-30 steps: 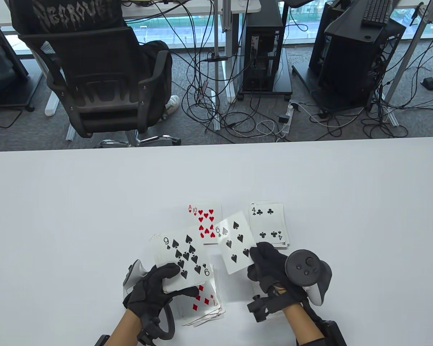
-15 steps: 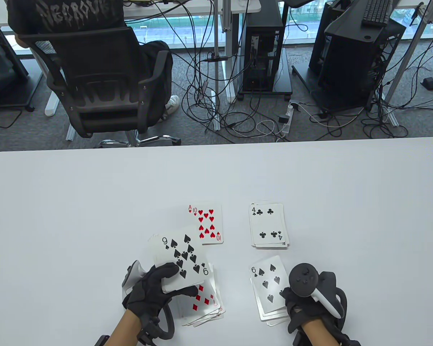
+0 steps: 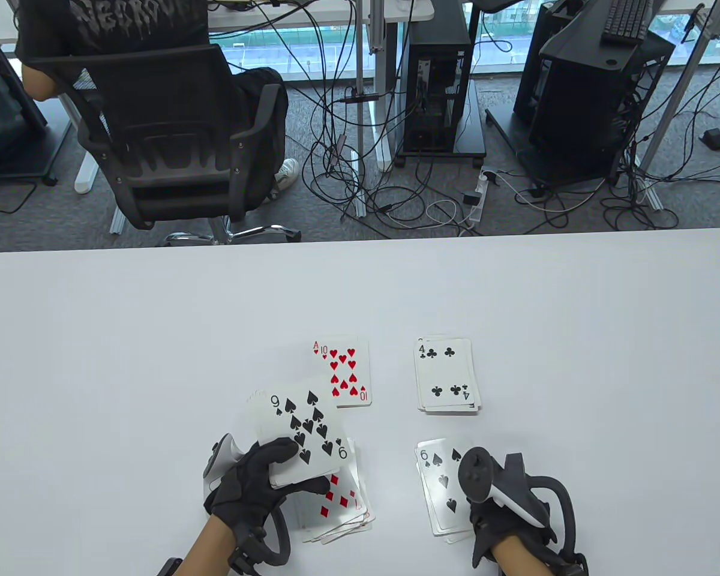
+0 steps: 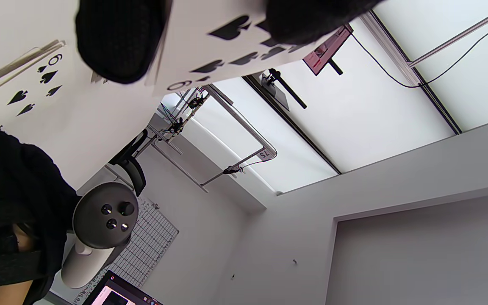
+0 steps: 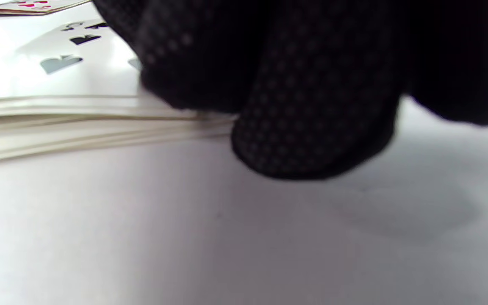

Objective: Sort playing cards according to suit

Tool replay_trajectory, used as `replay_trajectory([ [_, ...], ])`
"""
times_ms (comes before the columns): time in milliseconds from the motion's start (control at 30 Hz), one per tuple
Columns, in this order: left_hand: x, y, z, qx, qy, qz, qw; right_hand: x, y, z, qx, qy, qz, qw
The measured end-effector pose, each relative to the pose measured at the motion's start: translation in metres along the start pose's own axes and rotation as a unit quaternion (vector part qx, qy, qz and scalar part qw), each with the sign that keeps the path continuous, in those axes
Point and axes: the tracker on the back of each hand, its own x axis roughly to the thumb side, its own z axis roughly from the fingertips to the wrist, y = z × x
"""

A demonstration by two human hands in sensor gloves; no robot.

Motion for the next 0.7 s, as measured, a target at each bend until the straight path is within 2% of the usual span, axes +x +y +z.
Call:
replay_trajectory([
  [133,0.000,0.000,0.000,-0.002,0.003,-0.001,1.000,0.014,-0.025,0.007,-0.022,-0.028,-0.041,0.999],
  [267,-0.001,0.000,0.000,-0.005,0.007,0.002,1.000,0.041,-0.048,0.013,-0.056,-0.115,-0.125,0.984],
  [333,-0.001,-0.001,0.000,-0.008,0.008,0.002,1.000,0.058,-0.056,0.016,-0.093,-0.180,-0.175,0.964],
  [400,-0.002,-0.001,0.000,-0.011,0.009,-0.001,1.000,0.079,-0.059,0.020,-0.141,-0.234,-0.227,0.935],
  [467,-0.002,-0.001,-0.001,-0.012,0.011,-0.002,1.000,0.095,-0.060,0.021,-0.162,-0.278,-0.253,0.912],
  [600,-0.004,-0.002,-0.001,-0.015,0.014,-0.003,1.000,0.124,-0.056,0.019,-0.150,-0.322,-0.271,0.895],
  [700,-0.004,-0.002,-0.002,-0.017,0.014,-0.003,1.000,0.136,-0.052,0.018,-0.170,-0.331,-0.280,0.885],
])
